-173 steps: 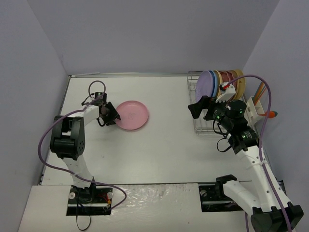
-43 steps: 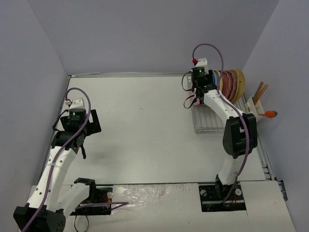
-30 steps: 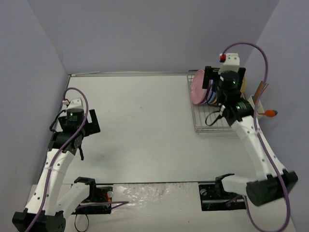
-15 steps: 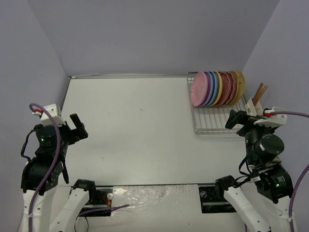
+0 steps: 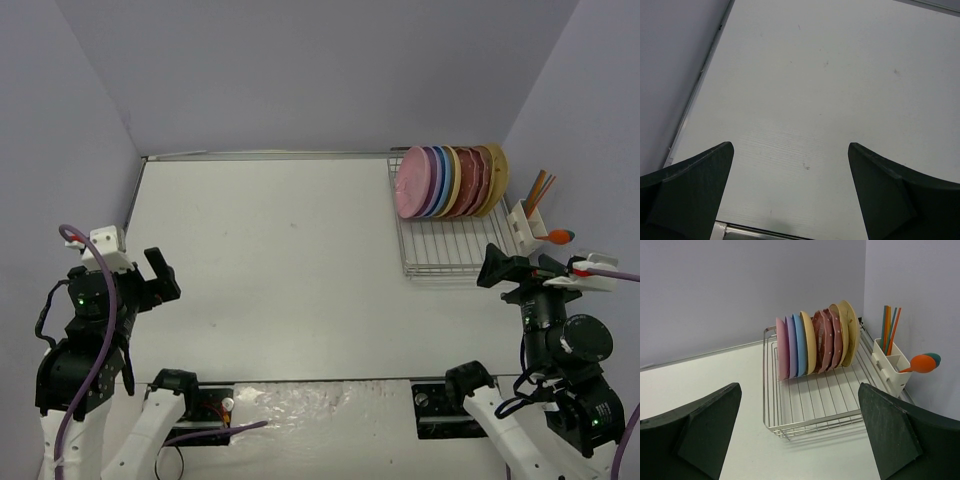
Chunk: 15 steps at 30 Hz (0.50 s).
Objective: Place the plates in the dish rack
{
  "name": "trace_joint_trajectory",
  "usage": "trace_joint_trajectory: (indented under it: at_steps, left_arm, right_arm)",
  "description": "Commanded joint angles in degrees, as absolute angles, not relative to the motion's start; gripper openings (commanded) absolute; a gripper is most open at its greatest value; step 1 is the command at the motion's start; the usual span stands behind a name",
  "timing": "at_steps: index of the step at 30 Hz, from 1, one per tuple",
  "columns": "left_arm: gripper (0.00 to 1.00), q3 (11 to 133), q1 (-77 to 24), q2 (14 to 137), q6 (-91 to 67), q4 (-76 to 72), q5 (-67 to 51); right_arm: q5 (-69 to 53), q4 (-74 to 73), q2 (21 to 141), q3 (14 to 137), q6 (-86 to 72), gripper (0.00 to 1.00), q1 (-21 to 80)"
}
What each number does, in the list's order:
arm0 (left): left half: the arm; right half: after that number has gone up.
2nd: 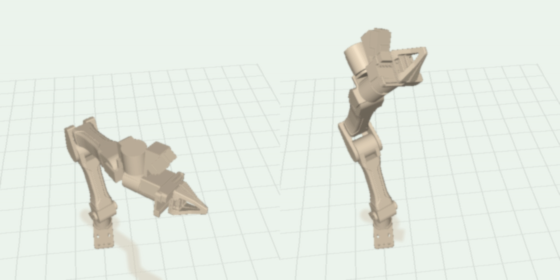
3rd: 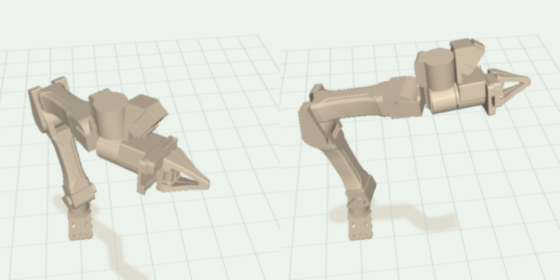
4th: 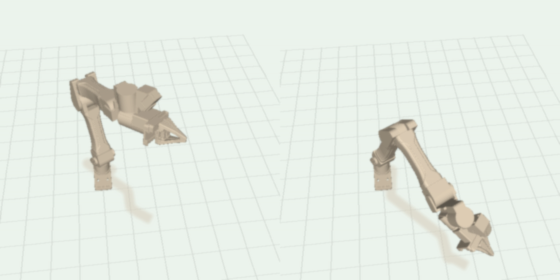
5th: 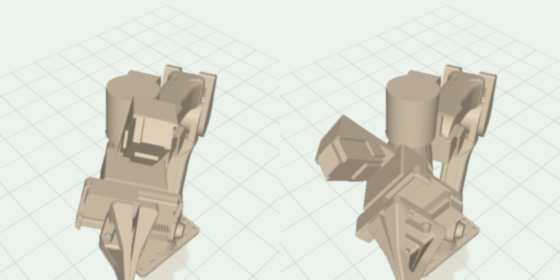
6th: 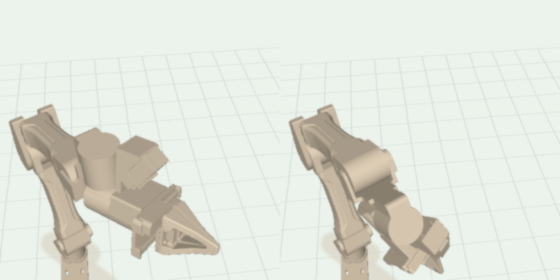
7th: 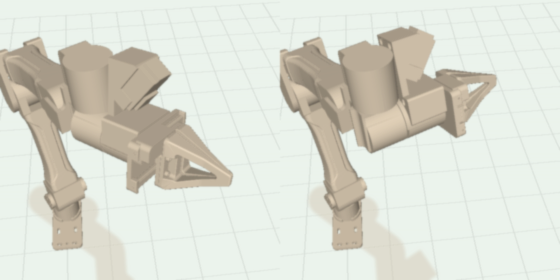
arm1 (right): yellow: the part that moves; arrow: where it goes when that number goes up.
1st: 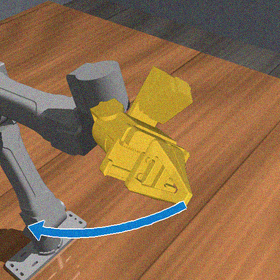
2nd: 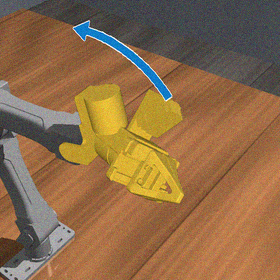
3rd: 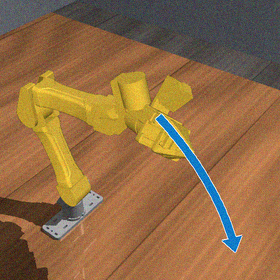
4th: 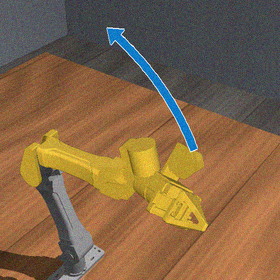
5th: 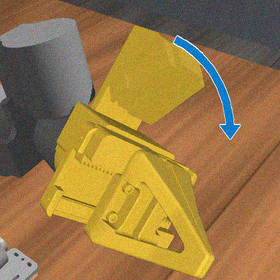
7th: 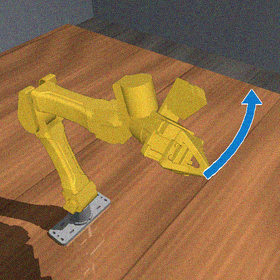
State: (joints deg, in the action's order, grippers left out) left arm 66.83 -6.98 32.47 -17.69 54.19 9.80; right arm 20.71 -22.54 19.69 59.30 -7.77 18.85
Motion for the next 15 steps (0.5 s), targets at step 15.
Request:
trace_joint_trajectory:
  at_steps: [15]
  left_arm:
    - [0.97, 61.4, -6.5, 31.0, -22.1, 49.8, 6.2]
  right_arm:
    - [20.3, -21.5, 20.7, 58.4, -11.2, 1.0, 19.4]
